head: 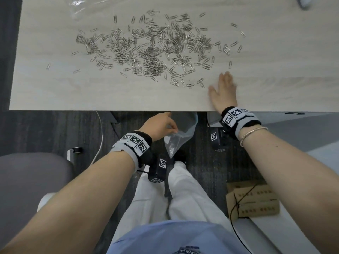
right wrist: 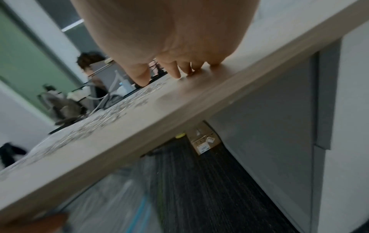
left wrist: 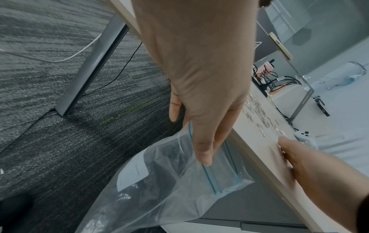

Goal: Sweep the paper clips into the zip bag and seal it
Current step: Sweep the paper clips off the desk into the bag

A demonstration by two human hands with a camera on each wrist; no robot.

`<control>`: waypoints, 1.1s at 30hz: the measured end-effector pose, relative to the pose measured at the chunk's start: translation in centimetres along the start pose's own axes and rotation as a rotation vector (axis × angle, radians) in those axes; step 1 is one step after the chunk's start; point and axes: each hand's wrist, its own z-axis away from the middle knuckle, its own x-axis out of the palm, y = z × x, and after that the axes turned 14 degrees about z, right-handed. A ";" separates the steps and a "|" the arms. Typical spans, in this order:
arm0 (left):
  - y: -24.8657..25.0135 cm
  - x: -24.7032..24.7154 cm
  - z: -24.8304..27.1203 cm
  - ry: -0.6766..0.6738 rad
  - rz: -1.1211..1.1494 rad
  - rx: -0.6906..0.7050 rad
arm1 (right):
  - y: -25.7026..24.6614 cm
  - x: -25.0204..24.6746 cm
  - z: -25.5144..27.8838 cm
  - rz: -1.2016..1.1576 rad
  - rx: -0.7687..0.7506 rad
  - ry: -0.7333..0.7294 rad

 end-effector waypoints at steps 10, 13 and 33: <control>1.3 -0.1 -1.3 -0.036 -0.011 0.039 | -4.2 1.1 1.1 -0.013 -0.299 0.016; 1.1 -0.2 -1.7 -0.071 -0.025 0.001 | -1.9 -0.9 -1.6 -0.050 -0.189 0.084; 1.1 -0.4 -2.2 -0.056 -0.068 -0.004 | 1.4 -6.8 -15.8 0.142 -0.038 -0.025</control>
